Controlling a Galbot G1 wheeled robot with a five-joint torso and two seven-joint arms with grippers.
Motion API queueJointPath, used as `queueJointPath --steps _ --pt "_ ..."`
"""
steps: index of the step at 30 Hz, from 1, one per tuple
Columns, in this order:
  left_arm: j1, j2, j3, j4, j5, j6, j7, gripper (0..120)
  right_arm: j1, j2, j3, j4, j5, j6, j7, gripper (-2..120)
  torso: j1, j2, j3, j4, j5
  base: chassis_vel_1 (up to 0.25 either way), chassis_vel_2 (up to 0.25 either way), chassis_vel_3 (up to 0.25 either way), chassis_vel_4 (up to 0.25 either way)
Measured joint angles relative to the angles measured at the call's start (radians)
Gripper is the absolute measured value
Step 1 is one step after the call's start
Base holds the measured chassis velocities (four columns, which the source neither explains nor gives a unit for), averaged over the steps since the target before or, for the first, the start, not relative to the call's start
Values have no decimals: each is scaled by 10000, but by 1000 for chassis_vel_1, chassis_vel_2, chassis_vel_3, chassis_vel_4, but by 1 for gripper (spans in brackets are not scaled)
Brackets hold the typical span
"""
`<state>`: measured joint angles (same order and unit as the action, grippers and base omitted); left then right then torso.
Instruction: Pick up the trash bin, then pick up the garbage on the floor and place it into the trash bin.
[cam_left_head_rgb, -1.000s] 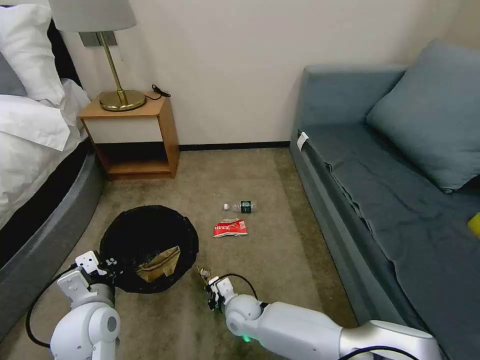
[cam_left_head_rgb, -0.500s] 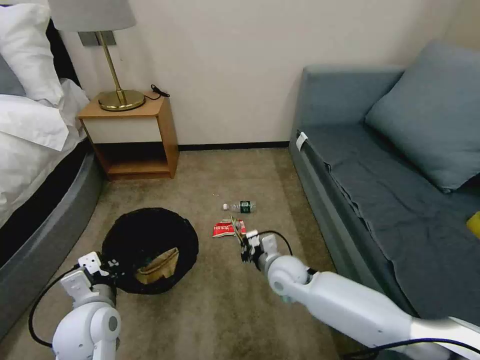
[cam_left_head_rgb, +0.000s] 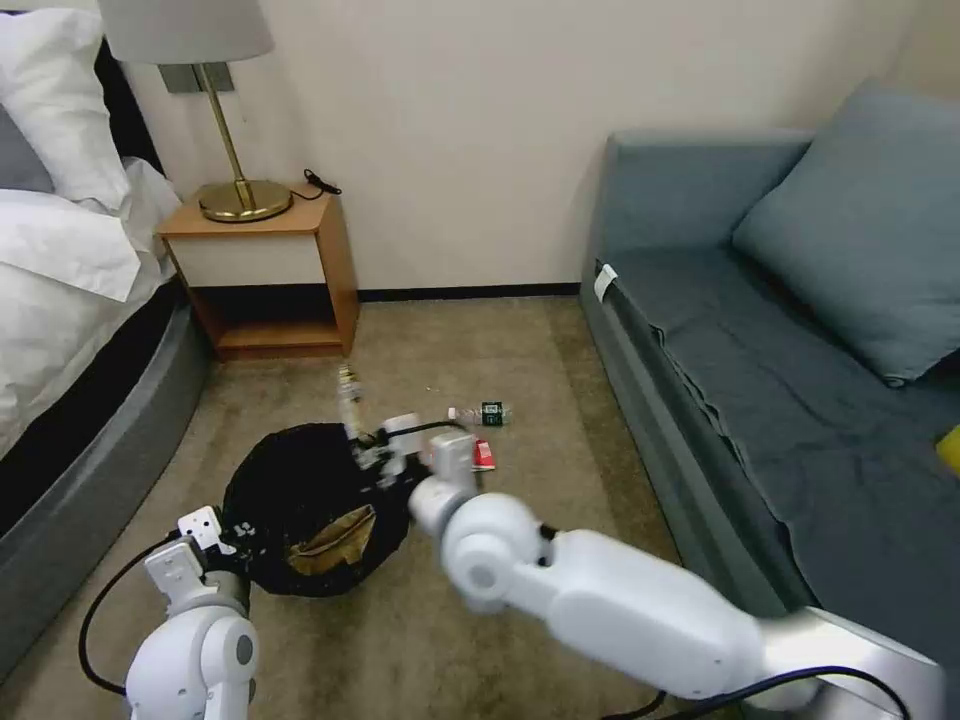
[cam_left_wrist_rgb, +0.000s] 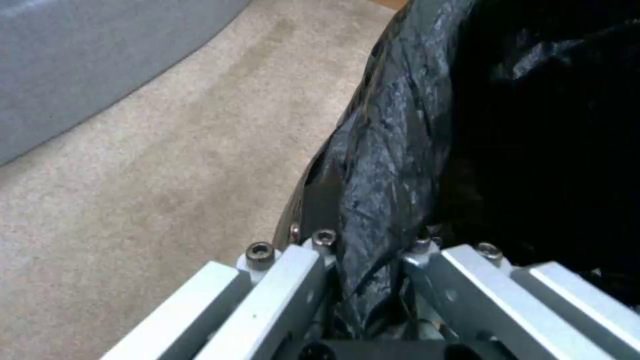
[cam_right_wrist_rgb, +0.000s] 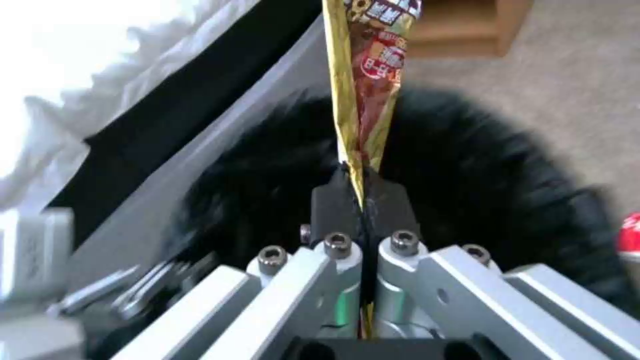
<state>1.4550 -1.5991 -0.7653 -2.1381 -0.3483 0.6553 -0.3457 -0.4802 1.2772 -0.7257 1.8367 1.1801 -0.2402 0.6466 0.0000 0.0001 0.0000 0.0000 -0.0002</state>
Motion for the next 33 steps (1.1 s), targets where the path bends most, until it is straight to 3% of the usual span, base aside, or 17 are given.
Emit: queueJointPath --steps 7,22,28,29,30,33 --pt "-23 -87 109 -19 68 13 -1 2 -21 300 -755 -317 -151 32 56 0 0 0 1 0 1 0 0 0 0" --pt "43 -96 214 -244 78 40 -5 2 -118 -11 -593 -459 -986 34 -220 53 0 -2 0 0 3 0 0 0 0" --pt "86 -95 180 -295 82 41 -4 2 -278 -875 486 -28 -2362 677 -1081 74 0 -2 1 2 5 0 0 0 0" --pt "103 -94 157 -331 79 41 -2 2 -412 -1333 973 25 -3140 1082 -1460 82 0 -2 0 0 4 0 0 0 0" --pt "103 -94 157 -331 79 41 -2 2 -412 -1333 973 25 -3140 1082 -1460 82 0 -2 0 0 4 0 0 0 0" --pt "129 -92 59 -363 44 34 16 2 -1184 -2390 2823 440 -5149 1720 -2105 96 0 -1 0 -4 4 0 0 0 0"
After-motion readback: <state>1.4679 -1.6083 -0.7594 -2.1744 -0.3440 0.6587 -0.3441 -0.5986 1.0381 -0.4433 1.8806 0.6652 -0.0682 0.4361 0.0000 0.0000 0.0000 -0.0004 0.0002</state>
